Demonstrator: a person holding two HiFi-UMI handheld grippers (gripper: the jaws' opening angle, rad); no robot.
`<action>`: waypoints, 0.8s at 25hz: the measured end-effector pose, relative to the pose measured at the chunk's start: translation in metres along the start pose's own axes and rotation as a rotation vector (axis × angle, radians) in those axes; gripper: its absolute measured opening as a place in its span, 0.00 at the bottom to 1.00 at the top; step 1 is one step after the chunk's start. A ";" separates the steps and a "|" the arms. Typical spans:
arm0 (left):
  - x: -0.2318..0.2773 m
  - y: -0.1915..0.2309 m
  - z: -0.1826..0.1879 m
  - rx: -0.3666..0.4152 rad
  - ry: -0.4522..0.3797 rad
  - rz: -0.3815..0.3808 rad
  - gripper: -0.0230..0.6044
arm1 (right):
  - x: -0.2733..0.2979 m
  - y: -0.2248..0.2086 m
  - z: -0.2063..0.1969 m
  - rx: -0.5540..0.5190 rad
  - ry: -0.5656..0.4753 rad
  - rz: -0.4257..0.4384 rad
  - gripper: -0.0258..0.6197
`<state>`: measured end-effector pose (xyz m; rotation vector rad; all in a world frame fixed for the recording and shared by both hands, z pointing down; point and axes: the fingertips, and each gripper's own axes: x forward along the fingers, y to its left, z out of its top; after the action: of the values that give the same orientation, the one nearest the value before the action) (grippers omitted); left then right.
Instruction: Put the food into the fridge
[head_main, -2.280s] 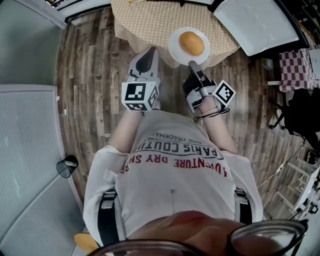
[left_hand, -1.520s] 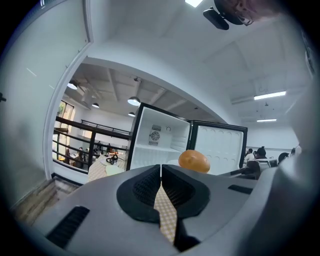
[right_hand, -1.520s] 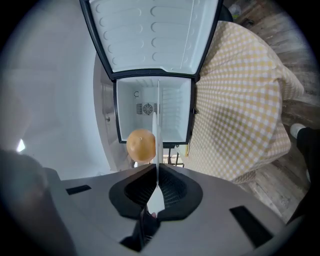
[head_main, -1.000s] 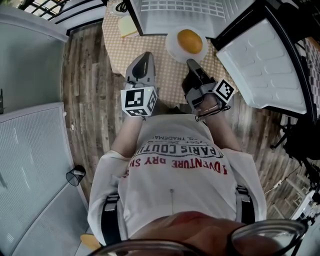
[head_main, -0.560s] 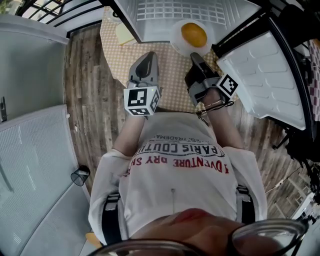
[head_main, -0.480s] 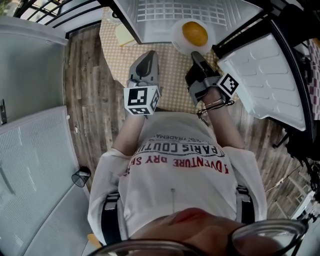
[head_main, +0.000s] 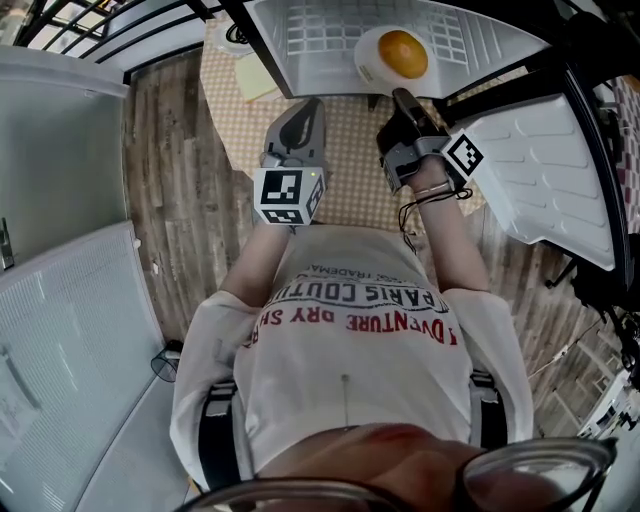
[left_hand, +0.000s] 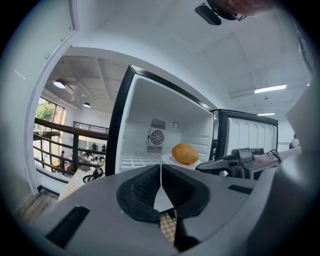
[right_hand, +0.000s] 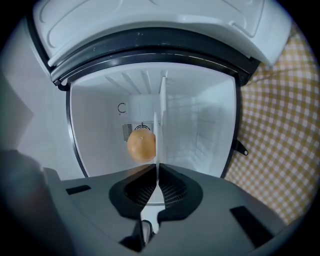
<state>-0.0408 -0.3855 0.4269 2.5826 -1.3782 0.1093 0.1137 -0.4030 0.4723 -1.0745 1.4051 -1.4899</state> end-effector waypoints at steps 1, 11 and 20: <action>0.001 0.002 0.000 -0.002 0.002 -0.002 0.08 | 0.004 -0.001 0.001 -0.001 -0.003 -0.002 0.09; 0.010 0.021 -0.001 -0.022 0.008 0.011 0.08 | 0.035 -0.005 0.012 0.006 -0.009 -0.024 0.09; 0.021 0.024 -0.008 -0.023 0.030 0.023 0.08 | 0.068 -0.002 0.024 0.017 -0.002 -0.025 0.09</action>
<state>-0.0481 -0.4138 0.4419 2.5366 -1.3911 0.1339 0.1158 -0.4746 0.4786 -1.0869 1.3800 -1.5150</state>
